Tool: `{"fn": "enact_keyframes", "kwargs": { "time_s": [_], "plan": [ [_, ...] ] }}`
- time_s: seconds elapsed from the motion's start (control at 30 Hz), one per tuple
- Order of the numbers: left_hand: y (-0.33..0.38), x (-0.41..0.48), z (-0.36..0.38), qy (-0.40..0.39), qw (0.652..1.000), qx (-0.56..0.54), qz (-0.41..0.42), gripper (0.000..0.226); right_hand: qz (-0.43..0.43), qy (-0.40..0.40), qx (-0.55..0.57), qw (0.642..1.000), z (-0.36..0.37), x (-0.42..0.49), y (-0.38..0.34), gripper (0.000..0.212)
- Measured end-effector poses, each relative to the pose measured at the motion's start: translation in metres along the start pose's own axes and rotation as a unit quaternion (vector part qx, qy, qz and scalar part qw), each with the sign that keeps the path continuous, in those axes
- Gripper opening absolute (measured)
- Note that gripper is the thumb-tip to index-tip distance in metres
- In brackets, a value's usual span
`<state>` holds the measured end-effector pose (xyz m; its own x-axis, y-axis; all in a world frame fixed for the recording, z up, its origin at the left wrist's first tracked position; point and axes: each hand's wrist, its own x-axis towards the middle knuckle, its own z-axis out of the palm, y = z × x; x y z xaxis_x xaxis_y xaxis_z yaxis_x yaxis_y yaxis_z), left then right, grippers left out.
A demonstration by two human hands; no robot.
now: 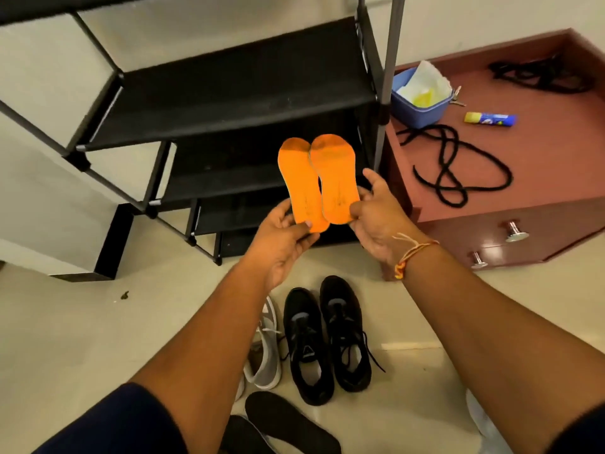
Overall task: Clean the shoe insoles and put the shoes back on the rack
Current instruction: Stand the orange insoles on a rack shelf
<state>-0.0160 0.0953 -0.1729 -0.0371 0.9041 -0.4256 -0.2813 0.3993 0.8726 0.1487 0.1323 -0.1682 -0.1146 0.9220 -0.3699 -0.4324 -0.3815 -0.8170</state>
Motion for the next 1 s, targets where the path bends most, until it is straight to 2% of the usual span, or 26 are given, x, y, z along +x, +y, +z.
{"fn": "enact_keyframes", "kwargs": {
  "time_s": [0.1,0.23,0.37,0.57,0.73,0.8,0.9,1.0],
  "plan": [
    [-0.005,0.03,-0.004,0.026,1.0,0.0,0.003,0.038,-0.002,0.059,0.007,0.998,-0.002,0.031,0.008,0.08],
    [-0.013,0.061,-0.012,0.089,0.995,0.029,0.015,0.032,-0.007,0.204,-0.083,0.975,-0.015,0.059,0.025,0.032],
    [-0.017,0.08,-0.011,0.121,0.987,0.098,0.036,0.04,0.013,0.209,-0.131,0.969,-0.021,0.068,0.04,0.004],
    [-0.015,0.098,0.002,0.161,0.98,0.108,0.036,0.036,-0.023,0.179,-0.102,0.978,-0.012,0.069,0.064,0.016],
    [-0.013,0.104,0.01,0.178,0.977,0.108,0.036,0.053,-0.047,0.089,-0.016,0.995,-0.005,0.065,0.062,0.05],
    [-0.016,0.105,0.011,0.189,0.975,0.104,0.047,0.046,-0.039,0.071,0.019,0.997,-0.007,0.064,0.058,0.06],
    [-0.021,0.102,0.013,0.204,0.974,0.08,0.063,0.036,-0.035,0.089,0.015,0.995,-0.009,0.064,0.056,0.06],
    [-0.022,0.1,0.015,0.221,0.974,0.015,0.035,0.034,-0.054,0.086,-0.045,0.994,-0.009,0.063,0.059,0.049]
  ]
}}
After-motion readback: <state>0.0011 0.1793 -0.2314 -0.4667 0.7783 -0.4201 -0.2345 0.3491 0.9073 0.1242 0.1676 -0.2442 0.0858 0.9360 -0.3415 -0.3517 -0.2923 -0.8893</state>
